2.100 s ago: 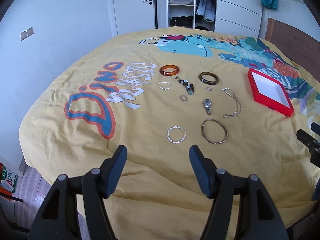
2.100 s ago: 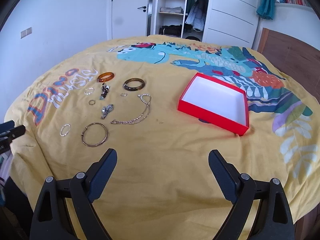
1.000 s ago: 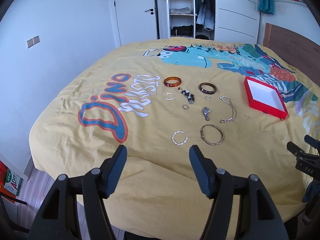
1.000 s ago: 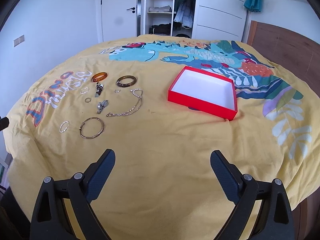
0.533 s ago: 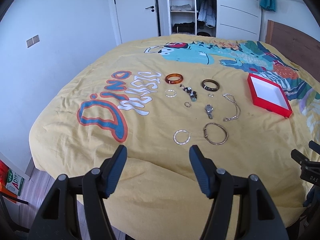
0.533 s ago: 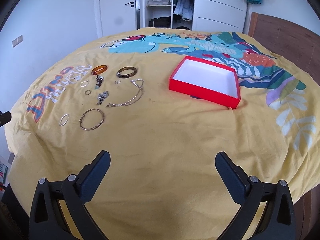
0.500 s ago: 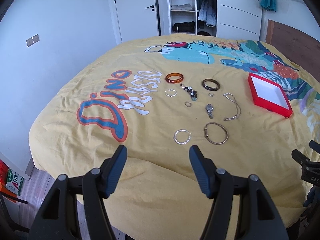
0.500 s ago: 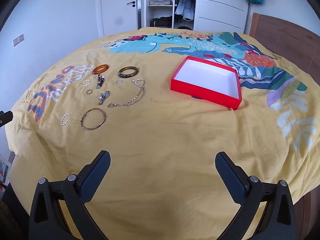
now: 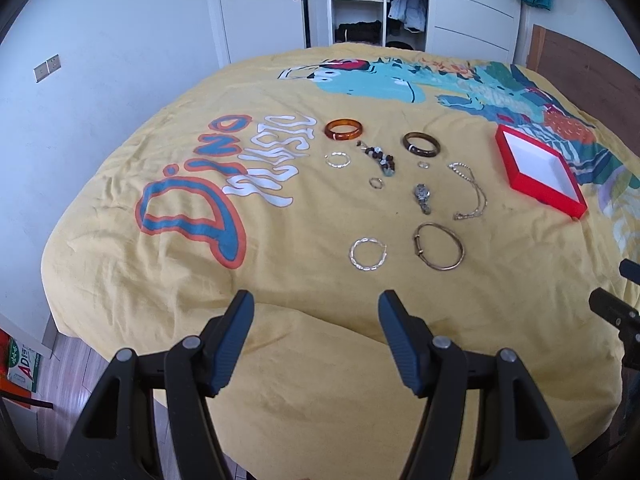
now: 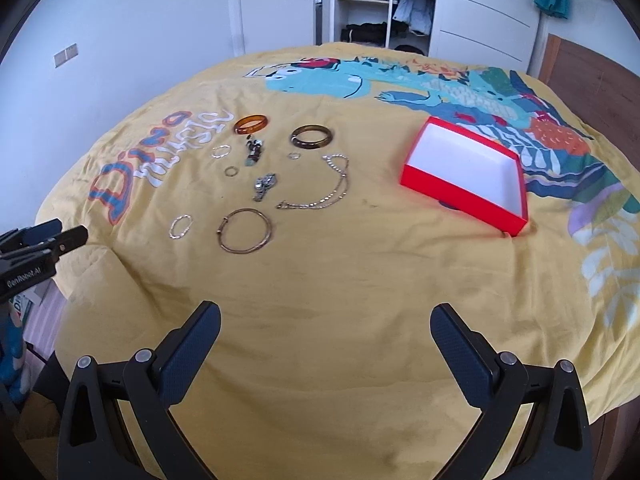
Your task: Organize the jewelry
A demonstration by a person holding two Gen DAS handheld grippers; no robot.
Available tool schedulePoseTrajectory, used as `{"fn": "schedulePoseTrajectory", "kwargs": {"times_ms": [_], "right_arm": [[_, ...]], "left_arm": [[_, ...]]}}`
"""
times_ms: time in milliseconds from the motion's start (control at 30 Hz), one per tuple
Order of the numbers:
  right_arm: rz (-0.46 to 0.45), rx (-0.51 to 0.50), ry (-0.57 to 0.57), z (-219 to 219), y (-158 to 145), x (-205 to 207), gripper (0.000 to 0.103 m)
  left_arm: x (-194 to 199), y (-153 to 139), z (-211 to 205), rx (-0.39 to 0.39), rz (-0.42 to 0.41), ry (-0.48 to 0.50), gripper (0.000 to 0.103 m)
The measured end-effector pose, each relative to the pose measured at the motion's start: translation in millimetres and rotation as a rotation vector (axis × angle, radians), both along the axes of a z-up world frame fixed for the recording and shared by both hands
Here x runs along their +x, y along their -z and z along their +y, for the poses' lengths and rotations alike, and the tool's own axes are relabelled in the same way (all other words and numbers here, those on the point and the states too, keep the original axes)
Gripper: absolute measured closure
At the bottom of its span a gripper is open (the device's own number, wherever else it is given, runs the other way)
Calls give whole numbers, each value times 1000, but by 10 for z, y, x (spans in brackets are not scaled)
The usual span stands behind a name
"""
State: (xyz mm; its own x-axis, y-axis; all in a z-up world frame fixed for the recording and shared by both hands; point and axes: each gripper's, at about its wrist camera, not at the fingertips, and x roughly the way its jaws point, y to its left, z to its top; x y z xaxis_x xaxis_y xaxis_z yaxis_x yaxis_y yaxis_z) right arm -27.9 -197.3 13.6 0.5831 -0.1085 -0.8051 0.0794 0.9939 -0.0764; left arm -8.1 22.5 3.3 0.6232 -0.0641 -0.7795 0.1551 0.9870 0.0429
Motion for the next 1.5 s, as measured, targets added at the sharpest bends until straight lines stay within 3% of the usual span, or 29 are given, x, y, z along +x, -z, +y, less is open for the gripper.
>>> {"fn": "schedulePoseTrajectory", "kwargs": {"times_ms": [200, 433, 867, 933, 1167, 1500], "right_arm": [[42, 46, -23, 46, 83, 247, 1], [98, 121, -51, 41, 286, 651, 28], [234, 259, -68, 91, 950, 1408, 48], [251, 257, -68, 112, 1047, 1512, 51], [286, 230, -47, 149, 1257, 1706, 58], [278, 58, -114, 372, 1363, 1706, 63]], "left_arm": [[181, 134, 68, -33, 69, -20, 40], [506, 237, -42, -44, 109, 0, 41], [1063, 698, -166, -71, 232, 14, 42], [1108, 745, -179, -73, 243, 16, 45], [1242, 939, -254, -81, 302, 34, 70], [1393, 1158, -292, -99, 386, 29, 73]]}}
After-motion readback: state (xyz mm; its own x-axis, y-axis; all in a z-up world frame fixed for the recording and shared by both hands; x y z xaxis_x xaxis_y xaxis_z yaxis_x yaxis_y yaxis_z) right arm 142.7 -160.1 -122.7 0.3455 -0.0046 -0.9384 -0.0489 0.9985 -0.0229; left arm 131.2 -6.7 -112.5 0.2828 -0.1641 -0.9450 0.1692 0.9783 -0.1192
